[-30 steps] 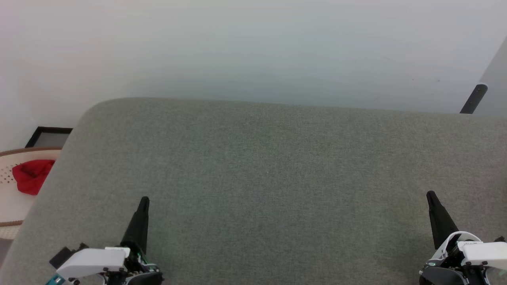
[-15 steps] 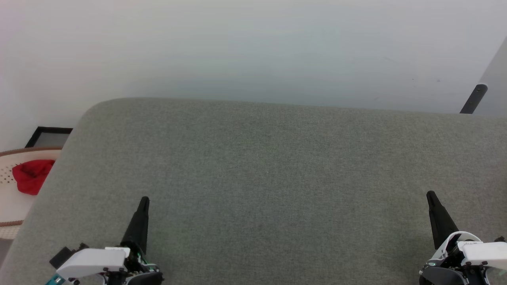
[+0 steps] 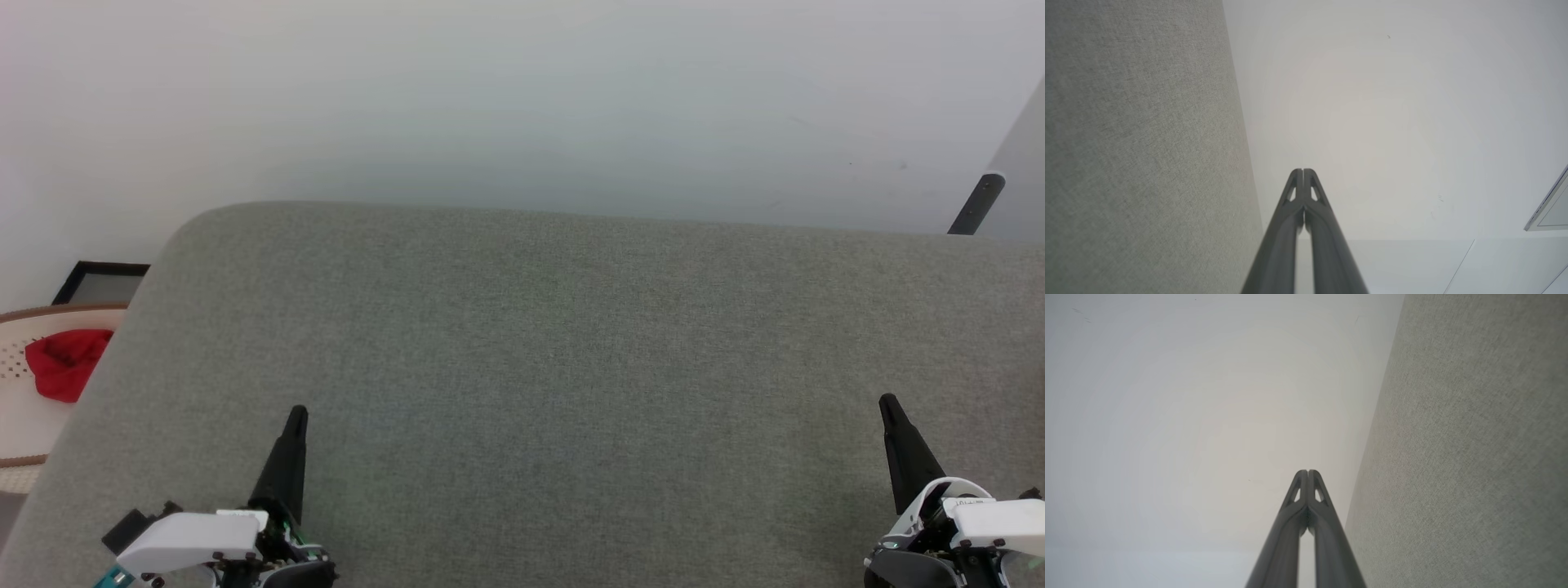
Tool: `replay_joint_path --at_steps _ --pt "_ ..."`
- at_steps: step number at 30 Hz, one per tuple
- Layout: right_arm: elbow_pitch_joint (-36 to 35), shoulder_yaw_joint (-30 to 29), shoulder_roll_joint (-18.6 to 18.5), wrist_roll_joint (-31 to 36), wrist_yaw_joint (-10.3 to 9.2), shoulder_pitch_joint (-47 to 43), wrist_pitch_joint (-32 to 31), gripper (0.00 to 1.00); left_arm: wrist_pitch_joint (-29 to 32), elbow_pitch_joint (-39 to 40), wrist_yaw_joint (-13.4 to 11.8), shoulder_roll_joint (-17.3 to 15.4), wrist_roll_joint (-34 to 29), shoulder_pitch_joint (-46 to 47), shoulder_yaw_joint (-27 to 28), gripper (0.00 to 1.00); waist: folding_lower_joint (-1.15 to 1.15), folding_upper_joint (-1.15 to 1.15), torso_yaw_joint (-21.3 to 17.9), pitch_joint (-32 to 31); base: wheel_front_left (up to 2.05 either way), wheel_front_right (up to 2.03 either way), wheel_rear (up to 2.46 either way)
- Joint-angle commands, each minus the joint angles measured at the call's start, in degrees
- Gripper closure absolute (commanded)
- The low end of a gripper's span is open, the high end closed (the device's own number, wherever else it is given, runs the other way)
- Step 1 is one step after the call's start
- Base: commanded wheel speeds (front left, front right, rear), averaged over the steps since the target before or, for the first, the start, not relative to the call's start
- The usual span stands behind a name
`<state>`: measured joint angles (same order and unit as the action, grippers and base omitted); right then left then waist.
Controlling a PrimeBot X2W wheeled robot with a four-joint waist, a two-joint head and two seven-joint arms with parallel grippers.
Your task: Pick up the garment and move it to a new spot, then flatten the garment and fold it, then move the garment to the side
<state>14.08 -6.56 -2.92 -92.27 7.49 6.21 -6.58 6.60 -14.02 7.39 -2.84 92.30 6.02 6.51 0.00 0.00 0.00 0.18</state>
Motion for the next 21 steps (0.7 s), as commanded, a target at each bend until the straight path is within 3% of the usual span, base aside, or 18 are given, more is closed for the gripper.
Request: replay_joint_path --at_steps 1,21 --pt "-0.1 0.0 0.2 -0.3 0.0 0.2 0.0 1.0 0.1 -0.1 0.2 0.0 0.2 0.5 0.1 1.0 0.0 0.0 0.0 0.0 0.0 0.0 0.0" --pt "-0.1 0.0 0.2 -0.3 0.0 0.2 0.0 1.0 0.1 -0.1 0.2 0.0 0.2 0.5 0.1 1.0 0.0 0.0 0.0 0.0 0.0 0.0 0.0"
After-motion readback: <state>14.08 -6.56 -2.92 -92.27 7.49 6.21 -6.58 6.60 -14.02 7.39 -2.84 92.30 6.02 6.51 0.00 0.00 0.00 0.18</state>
